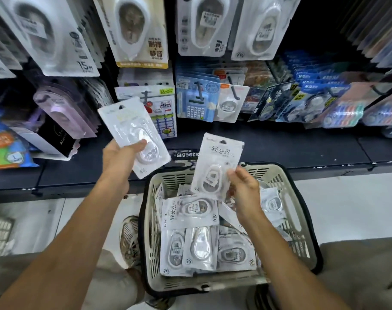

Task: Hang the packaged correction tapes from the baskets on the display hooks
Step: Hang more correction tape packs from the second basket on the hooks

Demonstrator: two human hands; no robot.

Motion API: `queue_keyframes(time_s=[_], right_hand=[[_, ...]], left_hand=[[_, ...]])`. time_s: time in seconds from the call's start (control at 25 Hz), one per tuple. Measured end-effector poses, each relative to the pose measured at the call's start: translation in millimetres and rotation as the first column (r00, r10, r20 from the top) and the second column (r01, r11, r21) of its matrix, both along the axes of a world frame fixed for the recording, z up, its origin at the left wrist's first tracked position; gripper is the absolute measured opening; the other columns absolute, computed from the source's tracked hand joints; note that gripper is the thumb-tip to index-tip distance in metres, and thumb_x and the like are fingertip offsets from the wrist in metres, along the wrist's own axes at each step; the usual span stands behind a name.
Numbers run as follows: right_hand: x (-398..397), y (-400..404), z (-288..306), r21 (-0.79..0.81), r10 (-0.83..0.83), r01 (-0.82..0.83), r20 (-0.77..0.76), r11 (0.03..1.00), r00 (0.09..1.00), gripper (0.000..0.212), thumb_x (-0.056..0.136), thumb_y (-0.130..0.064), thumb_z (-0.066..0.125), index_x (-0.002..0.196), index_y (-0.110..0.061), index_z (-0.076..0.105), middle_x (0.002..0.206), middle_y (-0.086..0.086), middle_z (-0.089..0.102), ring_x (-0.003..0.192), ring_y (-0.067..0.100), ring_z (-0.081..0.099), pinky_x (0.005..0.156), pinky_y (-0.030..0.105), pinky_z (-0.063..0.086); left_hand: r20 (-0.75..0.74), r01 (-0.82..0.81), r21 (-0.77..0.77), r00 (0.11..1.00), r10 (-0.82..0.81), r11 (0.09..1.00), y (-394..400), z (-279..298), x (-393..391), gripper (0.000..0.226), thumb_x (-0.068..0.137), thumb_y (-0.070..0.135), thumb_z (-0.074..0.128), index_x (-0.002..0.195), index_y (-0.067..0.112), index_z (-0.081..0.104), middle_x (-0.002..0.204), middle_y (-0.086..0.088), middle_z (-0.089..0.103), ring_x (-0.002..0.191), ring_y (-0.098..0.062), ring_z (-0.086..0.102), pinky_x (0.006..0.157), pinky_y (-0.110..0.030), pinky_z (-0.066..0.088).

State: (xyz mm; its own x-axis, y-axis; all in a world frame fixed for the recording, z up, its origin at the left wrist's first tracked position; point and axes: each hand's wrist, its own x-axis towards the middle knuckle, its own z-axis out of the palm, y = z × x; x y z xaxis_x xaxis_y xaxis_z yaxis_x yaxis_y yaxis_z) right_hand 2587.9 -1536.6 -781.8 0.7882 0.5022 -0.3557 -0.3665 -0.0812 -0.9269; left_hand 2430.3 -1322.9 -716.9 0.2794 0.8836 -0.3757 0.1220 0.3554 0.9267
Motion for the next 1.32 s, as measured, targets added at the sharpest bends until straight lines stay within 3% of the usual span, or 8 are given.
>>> queue_keyframes(time_s=[0.24,0.36,0.48,0.52,0.6,0.8,1.2,1.32], right_hand=[[-36.4,34.5,8.0,-0.093,0.205,-0.202,0.024,0.975,0.978,0.016,0.093,-0.019,0.069,0.082,-0.028,0.076,0.073,-0.003,0.073,0.047,0.013,0.060,0.038,0.022,0.044],[-36.9,24.1,-7.4,-0.295,0.333,-0.243,0.307,0.924,0.892,0.013,0.096,-0.025,0.064,0.102,-0.033,0.073,0.103,-0.005,0.075,0.089,0.008,0.068,0.075,0.030,0.055],[-35.6,10.7,-37.9,-0.895,0.967,-0.368,0.226,0.253,0.115,0.076,0.085,-0.040,0.071,0.150,-0.030,0.031,0.160,0.001,0.034,0.150,0.026,0.026,0.123,0.052,0.015],[-36.9,10.4,-44.0,-0.943,0.989,-0.301,0.147,0.145,0.016,0.089,0.082,-0.047,0.073,0.154,-0.028,0.024,0.162,0.004,0.028,0.151,0.029,0.020,0.125,0.052,0.004],[-36.1,12.0,-48.0,-0.942,0.975,-0.261,0.181,0.209,0.126,0.094,0.074,-0.059,0.075,0.149,-0.023,0.031,0.147,0.006,0.040,0.139,0.031,0.035,0.123,0.046,0.014],[-17.6,-9.7,-28.1,-0.388,0.423,-0.364,0.076,0.847,0.903,0.055,0.068,-0.038,0.087,0.108,-0.033,0.050,0.116,0.001,0.057,0.099,0.018,0.064,0.068,0.027,0.061],[-94.9,-2.7,-1.7,-0.109,0.064,-0.071,-0.067,0.992,0.996,0.046,0.083,-0.036,0.081,0.107,-0.022,0.044,0.100,-0.003,0.063,0.082,0.001,0.064,0.064,0.014,0.049],[-78.2,-13.3,4.1,-0.230,0.402,-0.397,-0.028,0.889,0.915,0.019,0.098,-0.052,0.051,0.114,-0.050,0.041,0.111,-0.012,0.060,0.099,0.009,0.062,0.079,0.029,0.052]], left_hand=[[0.098,0.557,-0.248,0.828,-0.552,0.792,-46.6,-16.3,6.3,0.045,0.080,0.033,0.083,0.121,0.017,0.073,0.114,-0.005,0.079,0.107,-0.025,0.074,0.095,-0.042,0.056],[-0.105,0.453,-0.138,0.878,-0.468,0.881,-43.1,-26.8,5.4,0.038,0.074,0.006,0.088,0.109,0.017,0.076,0.103,0.000,0.081,0.093,-0.016,0.078,0.085,-0.034,0.060],[-0.177,0.348,-0.098,0.916,-0.361,0.932,-30.9,-35.1,-1.6,0.029,0.073,0.011,0.091,0.096,0.024,0.077,0.089,0.010,0.081,0.087,-0.013,0.077,0.076,-0.029,0.058],[-0.205,0.333,-0.097,0.916,-0.346,0.938,-27.6,-37.3,-3.3,0.027,0.073,0.014,0.091,0.093,0.024,0.077,0.087,0.011,0.080,0.087,-0.014,0.076,0.074,-0.029,0.057],[-0.272,0.276,-0.065,0.919,-0.284,0.959,-21.4,-41.7,-7.3,0.024,0.073,0.016,0.092,0.090,0.024,0.076,0.087,0.009,0.080,0.088,-0.019,0.076,0.074,-0.034,0.059],[-0.493,0.188,0.140,0.865,-0.096,0.972,-17.4,-42.6,-4.3,0.034,0.078,0.028,0.088,0.109,0.024,0.075,0.110,0.000,0.078,0.099,-0.025,0.072,0.093,-0.046,0.058],[-0.013,0.483,-0.211,0.868,-0.497,0.850,-80.9,-49.1,27.0,0.041,0.060,0.050,0.091,0.094,0.029,0.081,0.097,0.005,0.082,0.087,-0.011,0.078,0.070,-0.025,0.061],[-0.111,0.579,-0.168,0.793,-0.599,0.798,-97.0,-64.1,28.6,0.040,0.060,0.027,0.098,0.096,0.031,0.081,0.095,0.006,0.082,0.091,-0.012,0.078,0.078,-0.030,0.061]])
